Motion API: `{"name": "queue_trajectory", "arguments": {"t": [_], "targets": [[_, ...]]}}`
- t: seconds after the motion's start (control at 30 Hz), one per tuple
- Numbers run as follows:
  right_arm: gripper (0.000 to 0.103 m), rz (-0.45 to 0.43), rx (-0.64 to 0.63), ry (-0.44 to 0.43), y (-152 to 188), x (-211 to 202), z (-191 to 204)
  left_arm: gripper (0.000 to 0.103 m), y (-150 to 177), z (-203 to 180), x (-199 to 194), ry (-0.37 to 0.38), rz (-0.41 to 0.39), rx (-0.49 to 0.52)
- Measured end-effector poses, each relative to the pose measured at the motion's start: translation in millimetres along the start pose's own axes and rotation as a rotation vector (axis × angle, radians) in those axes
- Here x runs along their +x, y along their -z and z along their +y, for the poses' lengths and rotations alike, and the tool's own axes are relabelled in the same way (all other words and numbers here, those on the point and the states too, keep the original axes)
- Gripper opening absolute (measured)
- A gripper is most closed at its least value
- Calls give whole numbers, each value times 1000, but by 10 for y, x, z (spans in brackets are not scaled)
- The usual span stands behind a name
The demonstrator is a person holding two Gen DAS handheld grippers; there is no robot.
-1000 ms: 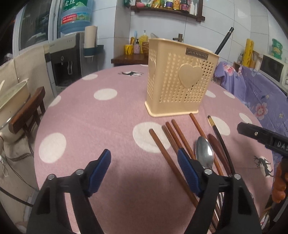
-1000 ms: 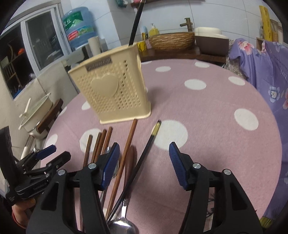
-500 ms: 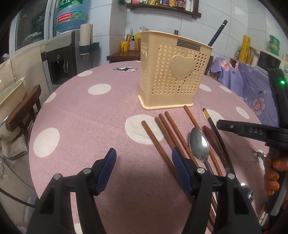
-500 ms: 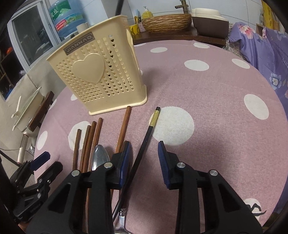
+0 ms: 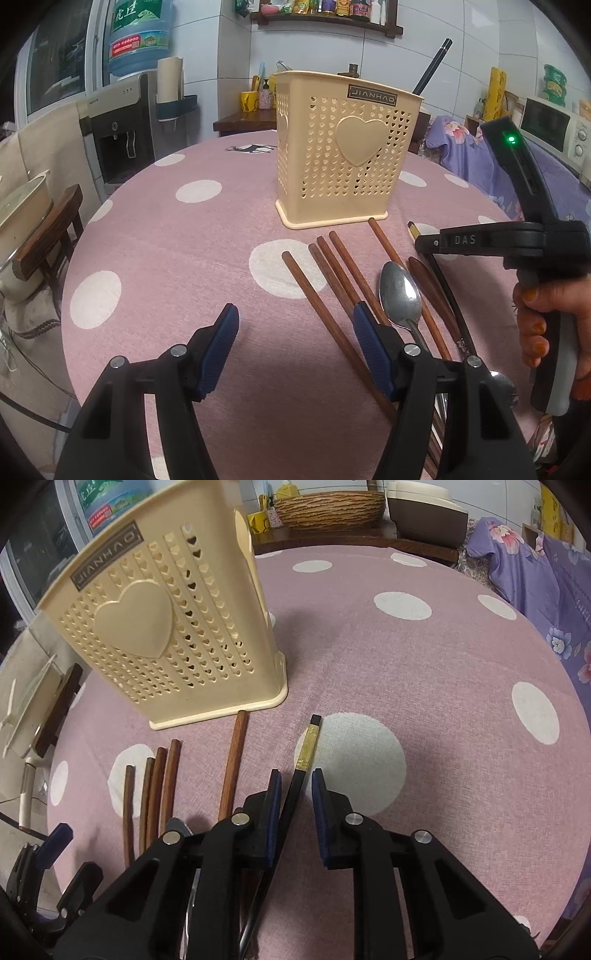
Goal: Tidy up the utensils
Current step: 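Grasp a gold-tipped black chopstick with the right tool while the left tool returns to the utensils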
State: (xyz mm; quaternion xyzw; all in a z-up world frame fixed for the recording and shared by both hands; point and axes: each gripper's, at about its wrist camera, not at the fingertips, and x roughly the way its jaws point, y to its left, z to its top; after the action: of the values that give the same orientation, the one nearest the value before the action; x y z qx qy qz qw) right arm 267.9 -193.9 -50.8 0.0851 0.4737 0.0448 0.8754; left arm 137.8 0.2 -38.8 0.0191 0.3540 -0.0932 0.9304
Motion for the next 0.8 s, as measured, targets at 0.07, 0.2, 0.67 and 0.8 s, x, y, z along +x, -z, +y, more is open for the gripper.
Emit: {"name": "queue_trajectory", "arguments": {"t": [0.07,0.2,0.67,0.8], "targets": [[16,3,-1,10,-17,18,18,64,11,18,7,0,2,-3],[11,5,-5,30,-69,58,62,64,15,57,34,2,12,-12],[8,-32,65,-76,-94,-51,-58,39,-238,65,458,44,121,-42],[8,-79,44,-83,-74,-203,-18,34,-274,61,498,35,139,-53]]}}
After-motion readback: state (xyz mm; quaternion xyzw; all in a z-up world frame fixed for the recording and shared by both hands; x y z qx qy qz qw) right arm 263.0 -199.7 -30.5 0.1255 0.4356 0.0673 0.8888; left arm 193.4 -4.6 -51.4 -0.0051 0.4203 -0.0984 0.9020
